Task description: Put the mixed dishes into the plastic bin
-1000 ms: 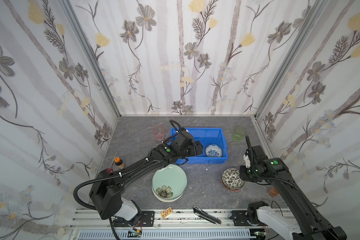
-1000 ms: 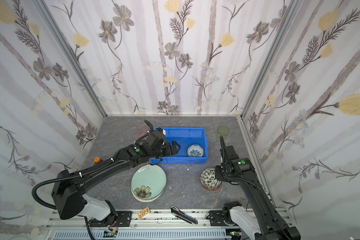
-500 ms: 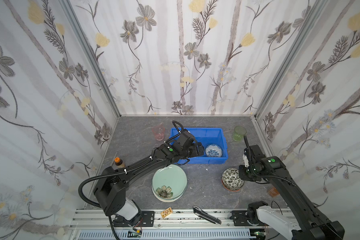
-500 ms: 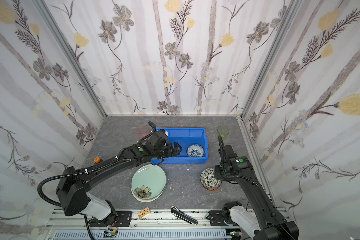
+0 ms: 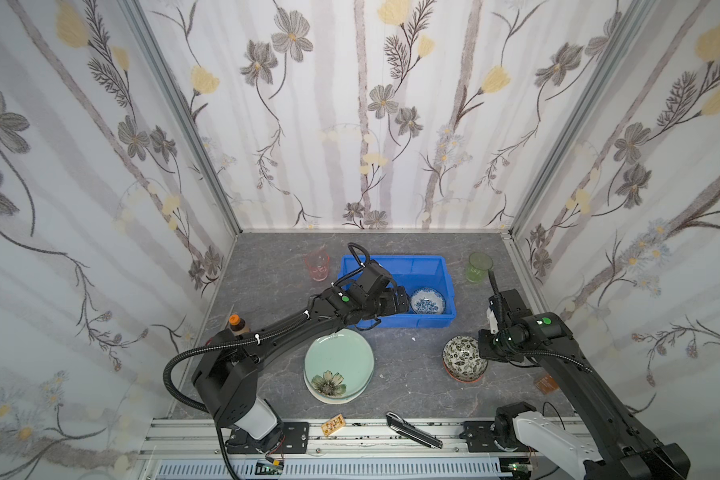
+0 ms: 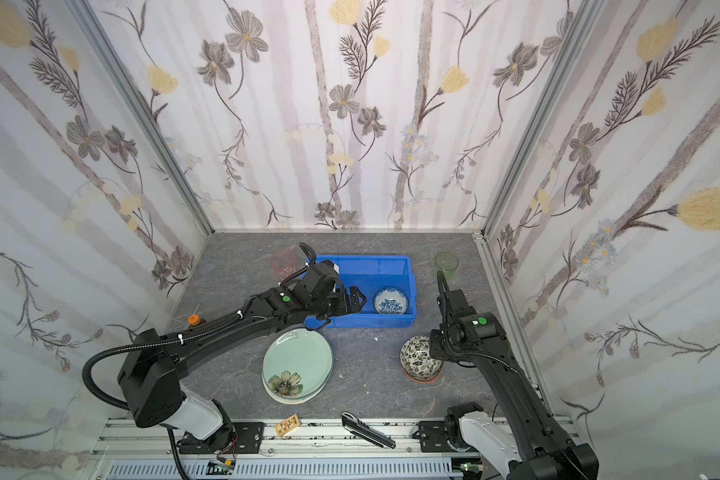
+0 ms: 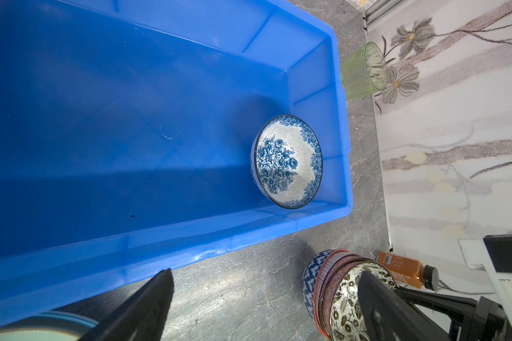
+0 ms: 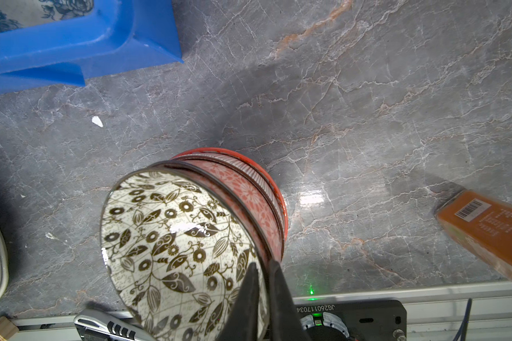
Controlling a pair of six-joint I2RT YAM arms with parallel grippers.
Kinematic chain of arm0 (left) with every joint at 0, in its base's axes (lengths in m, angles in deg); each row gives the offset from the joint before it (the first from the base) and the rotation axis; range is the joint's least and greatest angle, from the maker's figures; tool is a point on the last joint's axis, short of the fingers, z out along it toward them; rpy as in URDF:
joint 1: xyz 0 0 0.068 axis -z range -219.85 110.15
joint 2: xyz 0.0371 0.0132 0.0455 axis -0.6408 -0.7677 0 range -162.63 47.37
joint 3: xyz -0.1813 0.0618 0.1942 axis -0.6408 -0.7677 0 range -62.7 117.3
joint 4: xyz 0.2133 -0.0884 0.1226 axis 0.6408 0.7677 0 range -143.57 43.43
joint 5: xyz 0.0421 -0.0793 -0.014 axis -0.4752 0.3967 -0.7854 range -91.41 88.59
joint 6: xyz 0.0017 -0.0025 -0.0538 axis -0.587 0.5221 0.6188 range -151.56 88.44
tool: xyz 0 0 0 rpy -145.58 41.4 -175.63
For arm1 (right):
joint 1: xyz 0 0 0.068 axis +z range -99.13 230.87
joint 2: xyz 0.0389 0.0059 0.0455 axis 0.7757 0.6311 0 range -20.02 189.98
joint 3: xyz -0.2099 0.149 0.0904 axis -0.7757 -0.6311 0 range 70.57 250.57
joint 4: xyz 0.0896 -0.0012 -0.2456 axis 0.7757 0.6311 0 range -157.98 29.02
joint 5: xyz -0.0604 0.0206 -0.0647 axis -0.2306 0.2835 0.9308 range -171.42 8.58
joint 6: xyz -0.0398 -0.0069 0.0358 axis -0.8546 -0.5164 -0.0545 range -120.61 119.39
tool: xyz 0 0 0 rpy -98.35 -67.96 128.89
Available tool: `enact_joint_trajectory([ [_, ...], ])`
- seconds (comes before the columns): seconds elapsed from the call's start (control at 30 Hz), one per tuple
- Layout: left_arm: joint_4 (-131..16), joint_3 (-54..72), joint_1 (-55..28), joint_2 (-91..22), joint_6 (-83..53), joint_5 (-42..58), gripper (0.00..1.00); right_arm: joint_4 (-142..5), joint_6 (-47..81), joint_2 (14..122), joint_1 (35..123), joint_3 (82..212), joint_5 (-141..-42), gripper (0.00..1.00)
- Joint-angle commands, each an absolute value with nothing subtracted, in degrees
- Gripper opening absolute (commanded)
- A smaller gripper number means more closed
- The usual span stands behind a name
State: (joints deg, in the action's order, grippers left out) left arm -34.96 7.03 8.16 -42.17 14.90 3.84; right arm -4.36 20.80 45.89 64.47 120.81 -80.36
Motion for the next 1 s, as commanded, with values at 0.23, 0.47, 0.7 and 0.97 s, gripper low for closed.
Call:
enact_joint_trajectory([
  [0.23, -37.2, 7.1, 8.1, -42.7, 14.7, 4.0, 1.0, -5.7, 21.3, 45.4, 64.6, 122.8, -80.4, 0.08],
  [0.47, -37.4, 6.8, 8.1, -42.5, 14.8, 4.1, 1.0, -5.6, 21.4, 45.1, 64.6, 122.6, -78.6, 0.17],
  [0.7, -37.5, 6.5, 8.1, -42.6, 14.9, 4.3, 1.0, -6.3, 21.4, 45.9, 64.6, 121.5, -77.7, 0.27],
  [0.97, -37.7, 6.0, 8.1, -42.6, 15.0, 4.4, 1.0, -7.3, 21.2, 46.6, 64.6, 120.1, -78.4, 0.21],
])
